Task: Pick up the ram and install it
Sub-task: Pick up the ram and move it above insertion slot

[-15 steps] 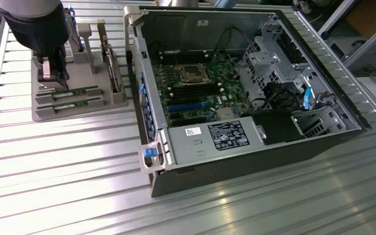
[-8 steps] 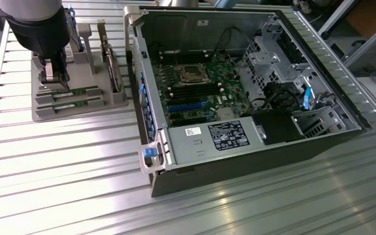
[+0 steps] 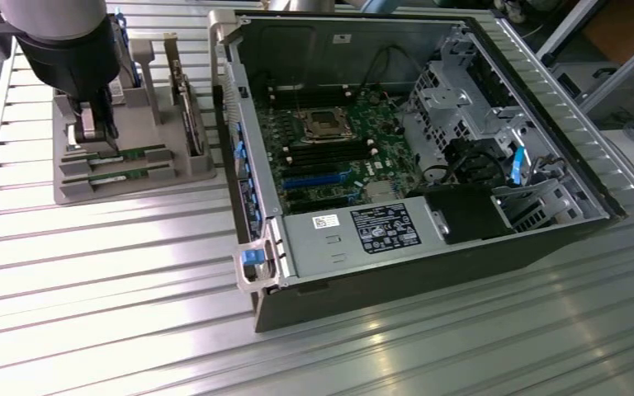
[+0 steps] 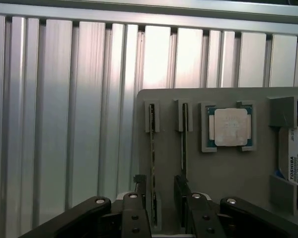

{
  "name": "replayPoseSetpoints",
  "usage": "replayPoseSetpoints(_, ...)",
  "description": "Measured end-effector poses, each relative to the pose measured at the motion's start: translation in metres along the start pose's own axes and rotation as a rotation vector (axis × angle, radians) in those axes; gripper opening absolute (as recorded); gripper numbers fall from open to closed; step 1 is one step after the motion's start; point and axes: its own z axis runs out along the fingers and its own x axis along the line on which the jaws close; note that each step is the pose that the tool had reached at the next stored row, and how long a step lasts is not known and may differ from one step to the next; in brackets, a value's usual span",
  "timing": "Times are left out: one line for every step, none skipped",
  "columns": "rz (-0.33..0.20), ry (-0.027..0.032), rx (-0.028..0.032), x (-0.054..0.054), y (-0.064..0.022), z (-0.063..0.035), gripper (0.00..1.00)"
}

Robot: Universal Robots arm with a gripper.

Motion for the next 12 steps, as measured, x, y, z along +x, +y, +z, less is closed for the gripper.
replayPoseSetpoints(0.000, 0.0000, 0.0000, 0.000, -0.0002, 0.0017, 0.36)
replayPoseSetpoints(0.000, 0.0001, -0.0002, 0.000, -0.0002, 0.0030, 0.36)
replayPoseSetpoints(-0.001, 0.0001, -0.0001, 0.000, -0.0002, 0.0049, 0.36)
replayPoseSetpoints(-0.002, 0.0001, -0.0002, 0.000, -0.0002, 0.0066, 0.36)
replayPoseSetpoints(-0.003, 0.0002, -0.0003, 0.000, -0.0003, 0.0083, 0.36)
replayPoseSetpoints(-0.004, 0.0002, -0.0003, 0.000, -0.0003, 0.0096, 0.36)
replayPoseSetpoints(-0.005, 0.0002, -0.0003, 0.000, -0.0003, 0.0106, 0.36)
replayPoseSetpoints(-0.007, 0.0003, -0.0003, 0.000, -0.0004, 0.0121, 0.36)
replayPoseSetpoints(-0.009, 0.0004, -0.0004, 0.000, -0.0004, 0.0134, 0.36)
replayPoseSetpoints(-0.011, 0.0009, -0.0005, 0.000, -0.0004, 0.0144, 0.36)
replayPoseSetpoints(-0.013, 0.0013, -0.0006, 0.000, -0.0004, 0.0153, 0.36)
replayPoseSetpoints(-0.014, 0.0016, -0.0006, 0.000, -0.0005, 0.0159, 0.36)
